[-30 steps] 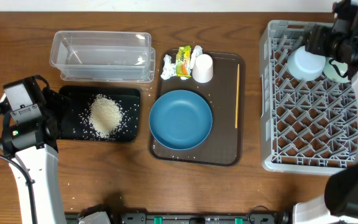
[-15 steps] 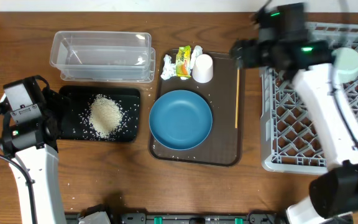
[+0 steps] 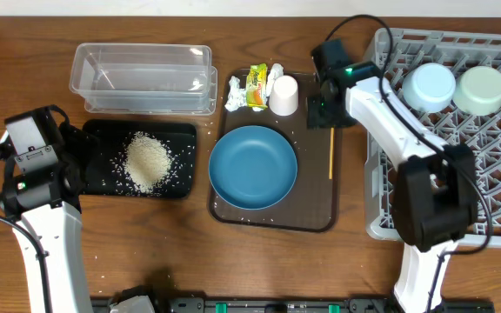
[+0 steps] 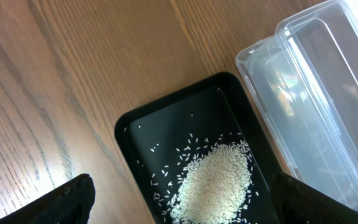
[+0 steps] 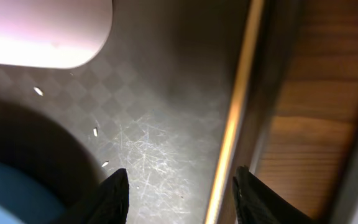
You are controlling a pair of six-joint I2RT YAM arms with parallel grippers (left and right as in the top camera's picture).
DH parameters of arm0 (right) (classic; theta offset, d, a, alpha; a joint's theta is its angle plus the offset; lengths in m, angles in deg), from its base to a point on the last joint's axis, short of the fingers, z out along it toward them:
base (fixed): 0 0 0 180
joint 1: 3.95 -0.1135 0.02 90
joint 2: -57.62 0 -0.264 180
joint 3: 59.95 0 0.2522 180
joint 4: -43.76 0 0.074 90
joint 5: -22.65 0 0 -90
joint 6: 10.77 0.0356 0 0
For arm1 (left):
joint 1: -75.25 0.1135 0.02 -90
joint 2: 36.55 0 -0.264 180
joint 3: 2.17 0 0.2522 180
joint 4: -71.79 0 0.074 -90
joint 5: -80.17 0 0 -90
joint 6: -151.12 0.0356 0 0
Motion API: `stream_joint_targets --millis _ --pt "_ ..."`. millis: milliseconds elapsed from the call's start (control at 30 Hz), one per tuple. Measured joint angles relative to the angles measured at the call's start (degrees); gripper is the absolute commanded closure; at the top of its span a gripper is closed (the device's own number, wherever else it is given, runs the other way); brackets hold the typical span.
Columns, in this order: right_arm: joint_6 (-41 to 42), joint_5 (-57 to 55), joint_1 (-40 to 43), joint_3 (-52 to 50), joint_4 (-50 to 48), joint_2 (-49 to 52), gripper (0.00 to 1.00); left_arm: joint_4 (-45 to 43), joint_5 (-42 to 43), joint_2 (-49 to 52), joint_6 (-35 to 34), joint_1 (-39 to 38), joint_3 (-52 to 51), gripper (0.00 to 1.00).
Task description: Sort waste into correct bins and load items into the dishwasher rack
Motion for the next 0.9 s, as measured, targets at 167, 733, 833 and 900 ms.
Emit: stream_joint_targets --millis 167,733,833,900 --pt "0.63 0.72 0.00 0.00 0.22 2.58 0.48 0.00 0.02 0.00 0.00 0.00 0.00 0.08" --pt "3.39 -1.90 0.31 -3.13 -2.80 3.80 0.41 0.00 0.02 0.00 0.00 0.00 0.00 0.08" --pt "3.37 -0.87 0.37 -4.55 -4.28 3.80 0.45 0.00 0.02 0.00 0.00 0.00 0.00 0.08" --pt "3.30 -0.63 0.37 -5.16 -4.92 3.80 0.52 0.00 0.02 0.00 0.00 0.00 0.00 0.08"
